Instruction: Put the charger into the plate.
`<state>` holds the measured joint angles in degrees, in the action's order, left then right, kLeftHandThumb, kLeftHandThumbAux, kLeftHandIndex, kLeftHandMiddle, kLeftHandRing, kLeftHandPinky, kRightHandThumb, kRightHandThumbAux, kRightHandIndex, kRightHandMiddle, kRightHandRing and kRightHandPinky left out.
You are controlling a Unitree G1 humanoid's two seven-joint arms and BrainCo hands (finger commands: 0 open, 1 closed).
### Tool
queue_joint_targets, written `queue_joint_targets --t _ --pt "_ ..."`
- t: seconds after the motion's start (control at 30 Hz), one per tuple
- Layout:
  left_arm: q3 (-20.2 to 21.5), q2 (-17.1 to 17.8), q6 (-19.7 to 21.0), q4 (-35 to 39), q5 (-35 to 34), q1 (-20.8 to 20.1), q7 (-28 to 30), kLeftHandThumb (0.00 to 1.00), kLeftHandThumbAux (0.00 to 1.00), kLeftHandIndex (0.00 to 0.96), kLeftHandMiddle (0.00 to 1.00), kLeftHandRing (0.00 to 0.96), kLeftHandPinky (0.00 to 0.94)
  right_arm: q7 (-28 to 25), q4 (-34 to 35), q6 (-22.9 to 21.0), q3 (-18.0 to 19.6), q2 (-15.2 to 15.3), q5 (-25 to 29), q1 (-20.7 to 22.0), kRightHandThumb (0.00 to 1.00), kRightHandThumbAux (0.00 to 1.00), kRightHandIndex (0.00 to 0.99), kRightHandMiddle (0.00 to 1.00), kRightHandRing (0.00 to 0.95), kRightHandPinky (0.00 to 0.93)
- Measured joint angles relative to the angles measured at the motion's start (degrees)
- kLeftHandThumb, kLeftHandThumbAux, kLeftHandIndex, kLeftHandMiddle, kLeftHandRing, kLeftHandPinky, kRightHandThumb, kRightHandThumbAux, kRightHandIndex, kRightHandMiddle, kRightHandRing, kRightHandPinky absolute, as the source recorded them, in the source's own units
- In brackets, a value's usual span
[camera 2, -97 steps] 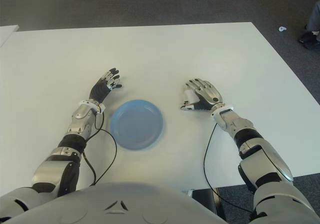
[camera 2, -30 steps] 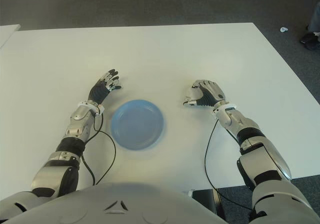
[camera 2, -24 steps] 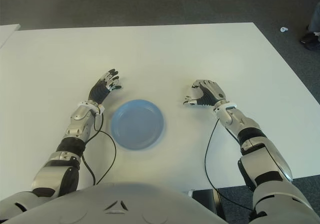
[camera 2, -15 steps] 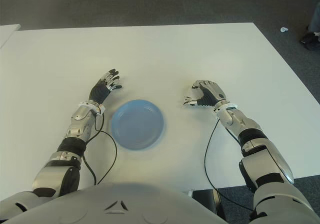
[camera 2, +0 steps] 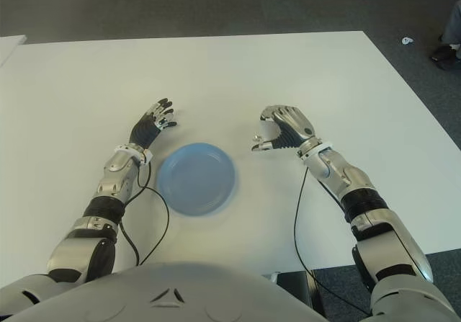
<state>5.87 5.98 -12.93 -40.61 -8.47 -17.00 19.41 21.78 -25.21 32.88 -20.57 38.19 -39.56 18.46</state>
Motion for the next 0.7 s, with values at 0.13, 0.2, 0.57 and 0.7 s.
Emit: queue_joint_targets --t 0.13,0.2,0.57,0.7 --pt "0.13 0.0 -0.1 -0.47 0.0 -0.13 -0.02 0.086 0.624 0.039 0.047 0.046 0.098 -0.17 9.75 -3.47 2.3 -1.31 -0.92 -3.43 0.894 0.687 0.85 0.897 0.895 0.88" --pt "0.27 0.0 -0.31 -0.59 0.0 -0.14 -0.12 0.087 0.627 0.036 0.048 0.046 0.096 -0.99 14.52 -5.3 2.96 -2.31 -0.94 -5.32 0.925 0.673 0.853 0.895 0.892 0.875" --pt "0.63 -0.14 -0.98 -2.86 0.14 -1.2 -3.44 0.093 0.628 0.033 0.053 0.048 0.091 -10.84 32.27 -14.18 0.49 -11.66 -4.85 -11.42 0.998 0.634 0.843 0.886 0.89 0.878" --pt "0.61 -0.16 -1.34 -3.15 0.13 -1.45 -3.48 0.104 0.633 0.028 0.046 0.042 0.082 -12.38 32.99 -15.68 -0.35 -13.68 -6.61 -11.49 0.999 0.633 0.848 0.895 0.892 0.882"
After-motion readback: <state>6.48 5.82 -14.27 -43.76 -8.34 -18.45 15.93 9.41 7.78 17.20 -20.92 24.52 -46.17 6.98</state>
